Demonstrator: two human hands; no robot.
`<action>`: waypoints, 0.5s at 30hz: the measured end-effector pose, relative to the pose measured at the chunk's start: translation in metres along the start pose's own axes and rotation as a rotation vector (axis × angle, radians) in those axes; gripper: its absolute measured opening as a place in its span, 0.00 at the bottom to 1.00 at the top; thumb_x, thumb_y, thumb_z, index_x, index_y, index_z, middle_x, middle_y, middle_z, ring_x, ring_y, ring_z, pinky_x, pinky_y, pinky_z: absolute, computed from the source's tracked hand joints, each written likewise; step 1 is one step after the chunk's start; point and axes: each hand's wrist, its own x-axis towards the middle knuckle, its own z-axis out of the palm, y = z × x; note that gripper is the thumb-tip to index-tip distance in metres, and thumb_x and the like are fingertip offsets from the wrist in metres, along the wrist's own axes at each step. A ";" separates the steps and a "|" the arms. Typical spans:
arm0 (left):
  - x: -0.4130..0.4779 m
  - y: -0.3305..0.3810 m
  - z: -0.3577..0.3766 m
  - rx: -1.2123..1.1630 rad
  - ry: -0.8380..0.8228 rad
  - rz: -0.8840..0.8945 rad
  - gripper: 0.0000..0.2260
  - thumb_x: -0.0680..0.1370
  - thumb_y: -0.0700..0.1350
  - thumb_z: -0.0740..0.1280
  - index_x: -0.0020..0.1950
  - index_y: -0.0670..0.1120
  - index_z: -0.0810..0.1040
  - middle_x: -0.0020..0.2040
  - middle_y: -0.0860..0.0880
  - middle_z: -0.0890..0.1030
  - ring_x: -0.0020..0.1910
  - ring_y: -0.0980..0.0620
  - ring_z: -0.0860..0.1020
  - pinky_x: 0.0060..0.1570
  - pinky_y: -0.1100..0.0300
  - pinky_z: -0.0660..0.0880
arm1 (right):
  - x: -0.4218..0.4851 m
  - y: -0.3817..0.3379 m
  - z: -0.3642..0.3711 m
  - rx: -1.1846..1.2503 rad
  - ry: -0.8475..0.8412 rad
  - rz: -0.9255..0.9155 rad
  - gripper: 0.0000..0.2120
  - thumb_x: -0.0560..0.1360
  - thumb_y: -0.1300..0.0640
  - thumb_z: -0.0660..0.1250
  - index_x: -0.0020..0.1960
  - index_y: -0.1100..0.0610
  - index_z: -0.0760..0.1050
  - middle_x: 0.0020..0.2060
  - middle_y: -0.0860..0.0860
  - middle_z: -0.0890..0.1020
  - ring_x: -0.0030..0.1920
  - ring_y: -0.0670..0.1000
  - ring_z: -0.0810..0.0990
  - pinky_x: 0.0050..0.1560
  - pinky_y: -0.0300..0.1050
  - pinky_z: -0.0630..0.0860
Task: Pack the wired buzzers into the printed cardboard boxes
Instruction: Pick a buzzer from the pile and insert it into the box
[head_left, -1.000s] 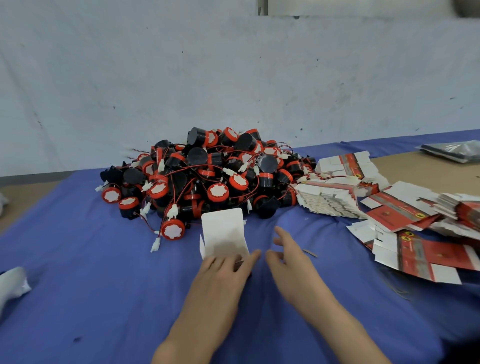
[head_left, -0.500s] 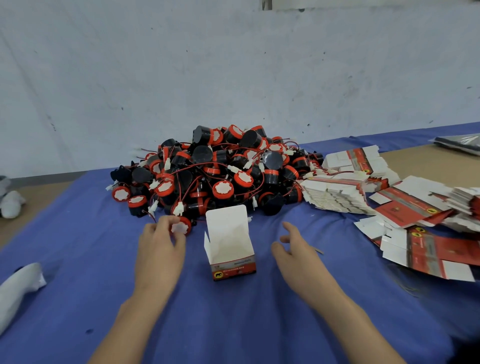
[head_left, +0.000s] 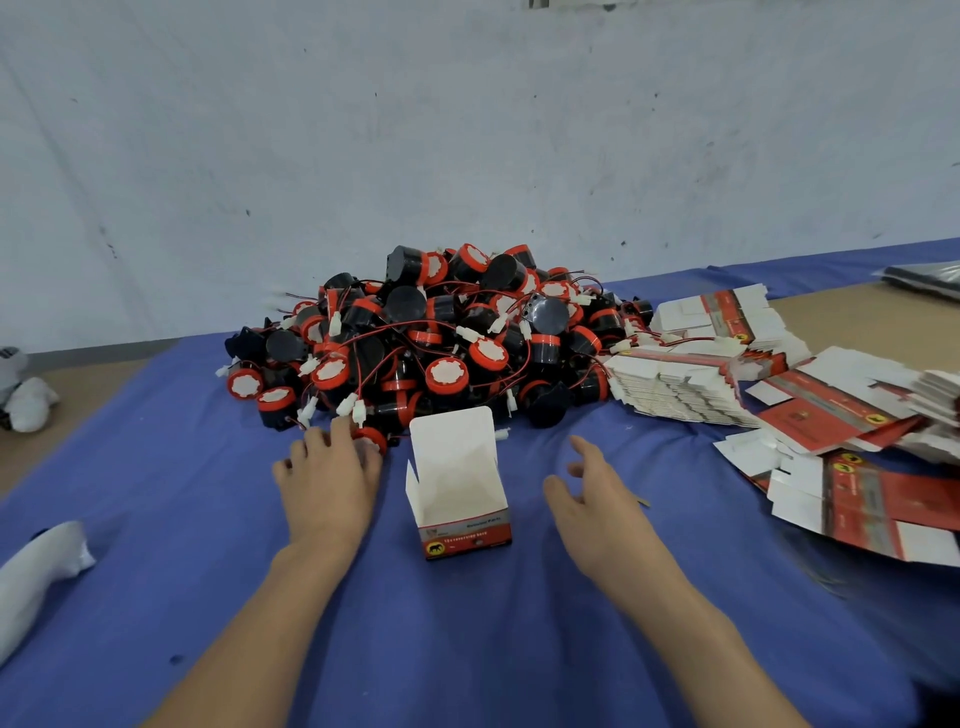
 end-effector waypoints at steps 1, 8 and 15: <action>0.000 -0.001 0.001 -0.012 -0.028 0.015 0.13 0.81 0.49 0.61 0.60 0.42 0.75 0.54 0.39 0.79 0.54 0.37 0.75 0.53 0.44 0.68 | -0.001 0.000 -0.001 -0.007 0.004 -0.002 0.27 0.84 0.53 0.58 0.81 0.50 0.53 0.74 0.48 0.66 0.57 0.51 0.77 0.56 0.47 0.73; 0.009 0.001 0.008 0.063 -0.192 -0.008 0.25 0.80 0.61 0.63 0.67 0.43 0.69 0.63 0.41 0.72 0.63 0.40 0.71 0.60 0.47 0.68 | -0.005 -0.002 -0.005 0.008 0.042 0.005 0.27 0.84 0.53 0.58 0.81 0.48 0.53 0.72 0.49 0.68 0.49 0.46 0.76 0.50 0.46 0.75; 0.012 0.011 0.005 -0.152 -0.118 -0.028 0.14 0.79 0.48 0.65 0.60 0.41 0.69 0.54 0.42 0.77 0.60 0.39 0.72 0.60 0.46 0.66 | -0.003 -0.004 -0.004 -0.005 0.036 -0.010 0.28 0.84 0.52 0.58 0.81 0.49 0.53 0.75 0.50 0.66 0.56 0.50 0.75 0.51 0.45 0.72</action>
